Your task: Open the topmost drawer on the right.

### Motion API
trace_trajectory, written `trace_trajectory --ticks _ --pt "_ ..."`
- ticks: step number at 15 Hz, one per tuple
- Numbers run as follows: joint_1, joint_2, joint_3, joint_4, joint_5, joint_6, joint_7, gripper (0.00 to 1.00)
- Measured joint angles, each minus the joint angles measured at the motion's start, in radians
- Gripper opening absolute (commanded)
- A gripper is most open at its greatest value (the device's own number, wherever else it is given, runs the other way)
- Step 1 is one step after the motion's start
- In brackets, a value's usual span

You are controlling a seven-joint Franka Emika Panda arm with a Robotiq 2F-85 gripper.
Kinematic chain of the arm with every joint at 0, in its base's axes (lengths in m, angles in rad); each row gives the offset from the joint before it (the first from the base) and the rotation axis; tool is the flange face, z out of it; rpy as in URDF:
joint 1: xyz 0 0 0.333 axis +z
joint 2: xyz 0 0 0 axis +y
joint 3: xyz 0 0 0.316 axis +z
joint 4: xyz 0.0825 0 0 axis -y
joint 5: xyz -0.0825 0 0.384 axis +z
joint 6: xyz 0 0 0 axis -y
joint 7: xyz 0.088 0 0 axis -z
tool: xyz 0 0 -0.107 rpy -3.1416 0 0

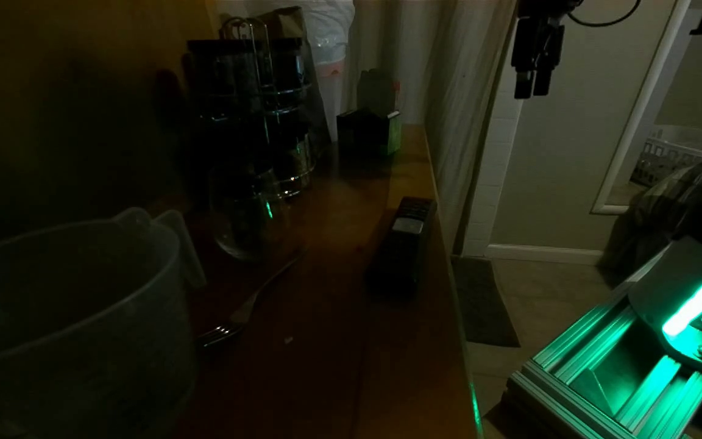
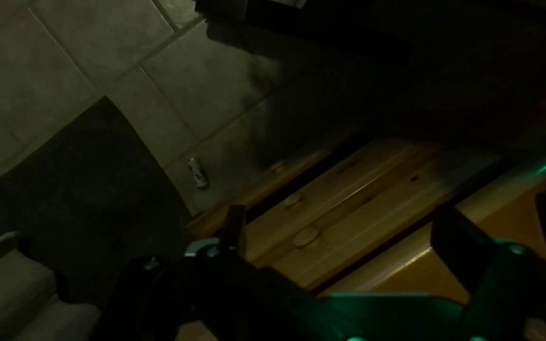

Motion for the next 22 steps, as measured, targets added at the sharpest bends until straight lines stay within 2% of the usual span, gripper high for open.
trace_trajectory --ticks 3,5,8,14,18,22 --pt "0.001 0.003 0.003 0.004 -0.001 -0.004 -0.004 1.0" --pt "0.011 0.009 0.002 0.007 -0.008 -0.012 -0.067 1.0" --pt "0.027 0.059 -0.027 0.007 -0.028 0.009 -0.22 1.0" --pt "0.031 0.239 -0.114 0.006 -0.036 0.15 -0.601 1.0" --pt "-0.014 0.39 -0.166 0.006 -0.045 0.277 -0.848 1.0" --pt "-0.058 0.52 -0.175 0.007 -0.045 0.349 -0.919 1.0"
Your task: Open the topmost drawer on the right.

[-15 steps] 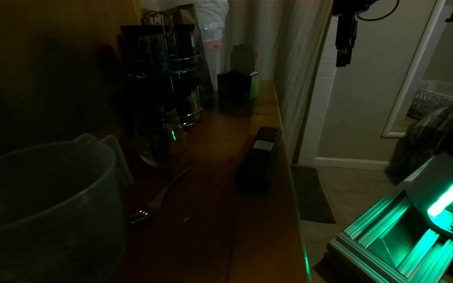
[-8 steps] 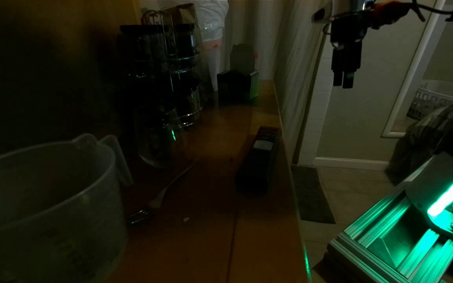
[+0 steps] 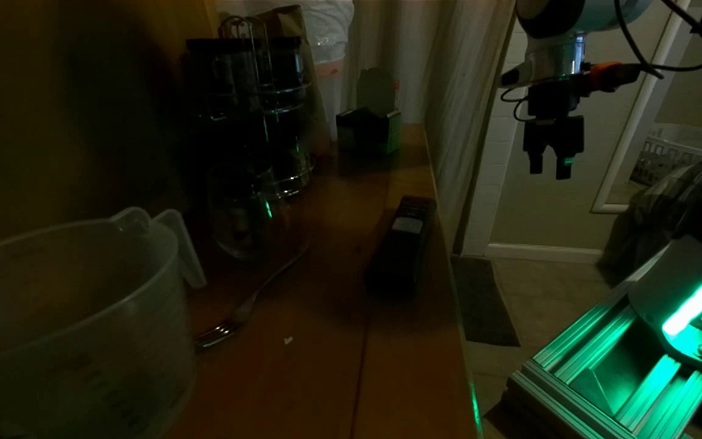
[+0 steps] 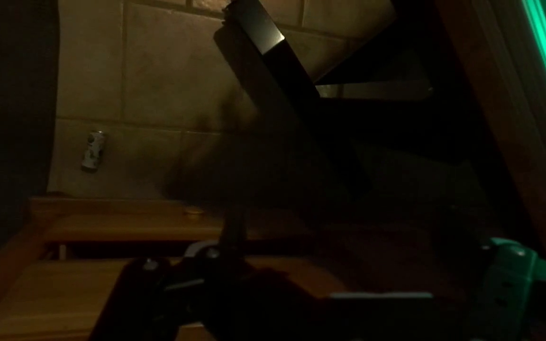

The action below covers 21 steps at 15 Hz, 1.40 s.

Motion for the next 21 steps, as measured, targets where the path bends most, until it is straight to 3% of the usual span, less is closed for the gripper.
trace_trajectory --ticks 10,16,21 --pt "-0.006 0.02 0.028 0.008 0.029 0.004 0.0 1.0" --pt "-0.01 0.085 0.044 0.009 0.411 0.063 -0.245 1.0" --pt "-0.059 0.138 0.09 0.01 0.757 0.079 -0.608 1.0"
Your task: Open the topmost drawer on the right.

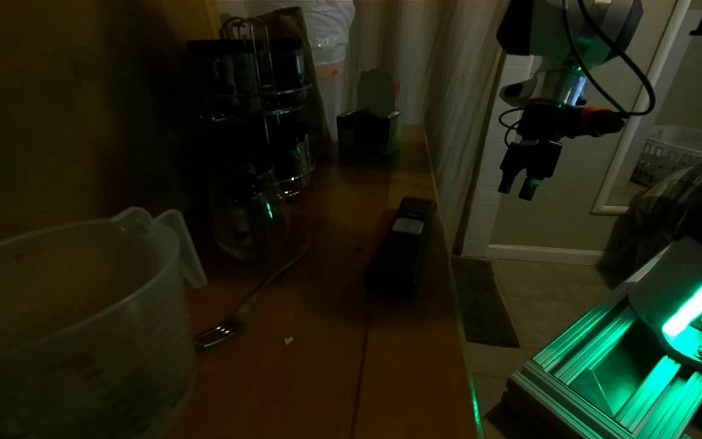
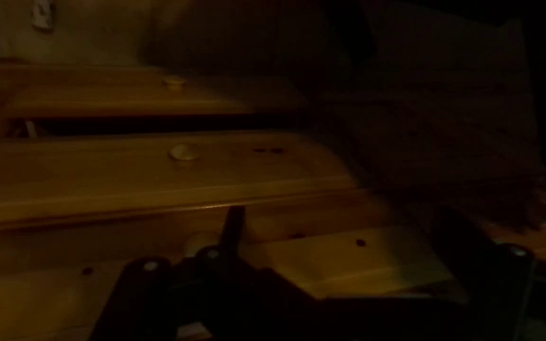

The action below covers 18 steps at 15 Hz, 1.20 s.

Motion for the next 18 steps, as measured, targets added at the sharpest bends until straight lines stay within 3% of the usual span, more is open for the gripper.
trace_trajectory --ticks 3,11,18 --pt "-0.023 0.014 0.018 -0.001 0.14 0.0 -0.209 1.0" --pt "-0.028 0.031 0.023 0.012 0.16 -0.018 -0.224 1.0" --pt "-0.05 0.199 0.066 0.116 0.427 -0.103 -0.324 1.0"
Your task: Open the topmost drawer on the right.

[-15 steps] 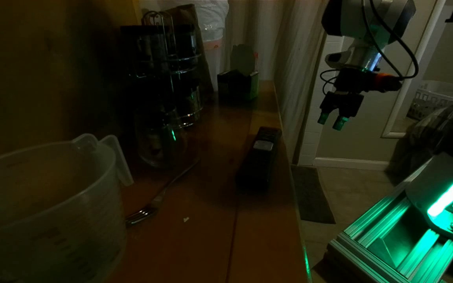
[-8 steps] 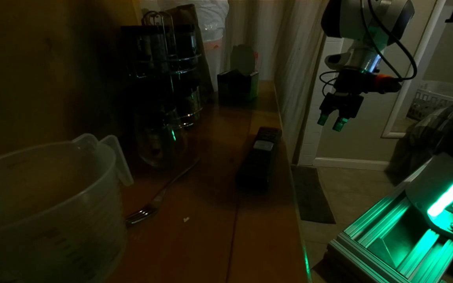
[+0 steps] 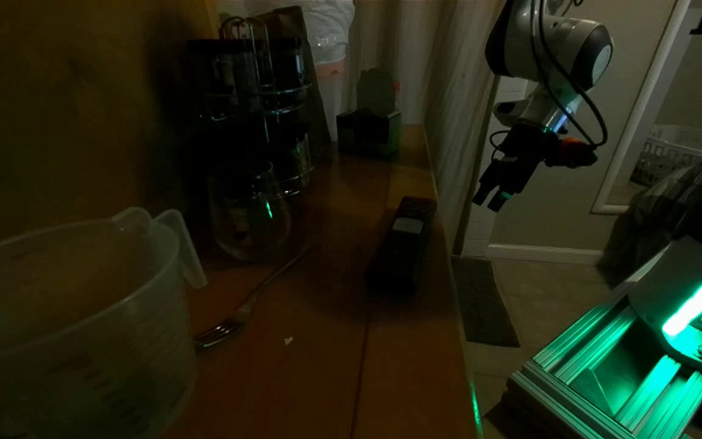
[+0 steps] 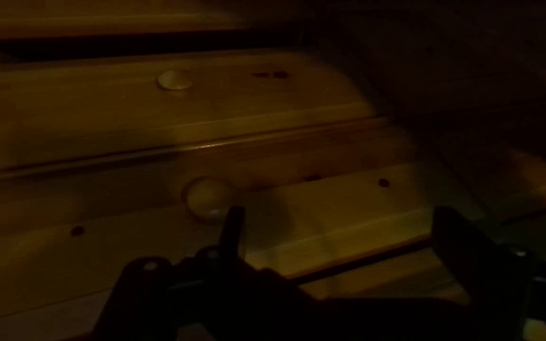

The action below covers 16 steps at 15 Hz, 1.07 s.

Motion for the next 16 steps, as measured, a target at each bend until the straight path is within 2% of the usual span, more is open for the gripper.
trace_trajectory --ticks 4,7,13,14,16 --pt "-0.006 0.094 0.01 0.032 0.143 0.011 -0.02 1.0" --pt "-0.008 0.126 0.021 0.027 0.314 0.023 -0.088 1.0" --pt "-0.003 0.131 0.017 0.027 0.328 0.023 -0.099 1.0" --pt "-0.003 0.131 0.021 0.028 0.361 0.023 -0.125 1.0" --pt "-0.002 0.131 0.029 0.028 0.497 0.022 -0.237 1.0"
